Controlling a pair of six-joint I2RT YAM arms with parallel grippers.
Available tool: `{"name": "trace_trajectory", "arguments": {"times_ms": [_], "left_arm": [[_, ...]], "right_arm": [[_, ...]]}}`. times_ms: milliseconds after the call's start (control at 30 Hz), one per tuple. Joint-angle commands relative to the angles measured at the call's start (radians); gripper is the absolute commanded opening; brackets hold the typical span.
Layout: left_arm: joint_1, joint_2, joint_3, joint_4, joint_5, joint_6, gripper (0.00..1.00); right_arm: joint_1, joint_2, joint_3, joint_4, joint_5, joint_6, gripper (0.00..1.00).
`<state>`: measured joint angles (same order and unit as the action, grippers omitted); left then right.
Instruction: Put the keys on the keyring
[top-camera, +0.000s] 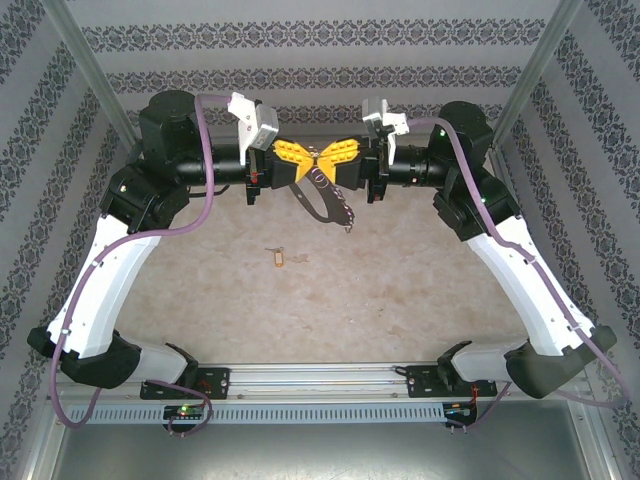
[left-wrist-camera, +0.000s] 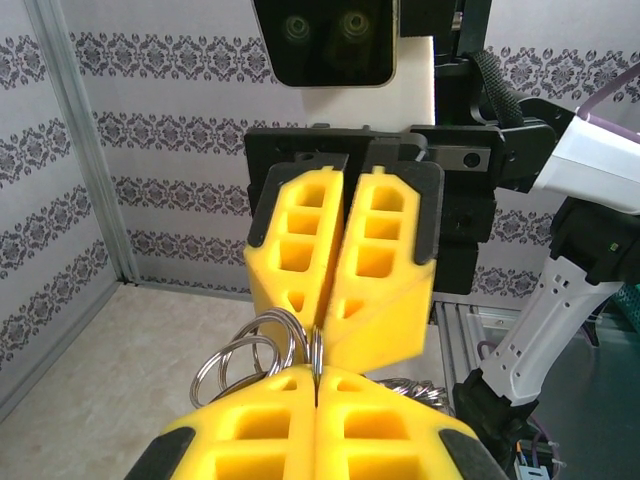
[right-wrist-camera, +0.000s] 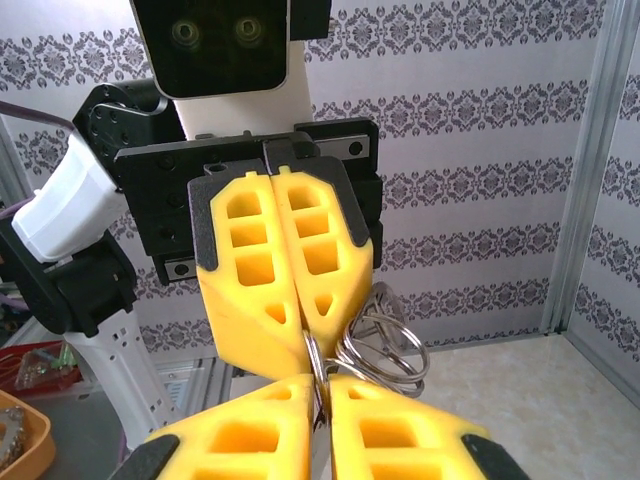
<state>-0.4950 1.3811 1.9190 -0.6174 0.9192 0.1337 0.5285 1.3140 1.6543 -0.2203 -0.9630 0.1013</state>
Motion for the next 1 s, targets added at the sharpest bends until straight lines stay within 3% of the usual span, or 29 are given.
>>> {"name": "trace_trajectory", "arguments": {"times_ms": [0, 167, 300, 433, 567, 733, 967], "left_arm": [[0.010, 0.011, 0.022, 0.013, 0.023, 0.017, 0.00], [0.009, 0.006, 0.020, 0.000, -0.005, 0.024, 0.01], [0.011, -0.015, 0.009, 0.003, -0.052, 0.032, 0.33], [0.012, -0.022, 0.021, -0.015, -0.066, 0.040, 0.42], [0.011, -0.005, 0.064, -0.063, -0.046, 0.052, 0.41], [0.008, 0.007, 0.113, -0.136, -0.041, 0.085, 0.28], [-0.006, 0.022, 0.180, -0.230, -0.036, 0.120, 0.24]], "right_arm": [[0.021, 0.011, 0.039, 0.008, -0.042, -0.021, 0.05], [0.020, 0.001, 0.044, -0.018, -0.022, -0.067, 0.00], [0.018, -0.009, 0.045, -0.025, -0.010, -0.089, 0.00], [0.016, -0.017, 0.042, -0.030, 0.001, -0.102, 0.00], [0.015, -0.019, 0.045, -0.029, 0.001, -0.110, 0.00], [0.013, -0.023, 0.050, -0.035, 0.013, -0.123, 0.00], [0.013, -0.027, 0.059, -0.043, 0.021, -0.129, 0.00]]}}
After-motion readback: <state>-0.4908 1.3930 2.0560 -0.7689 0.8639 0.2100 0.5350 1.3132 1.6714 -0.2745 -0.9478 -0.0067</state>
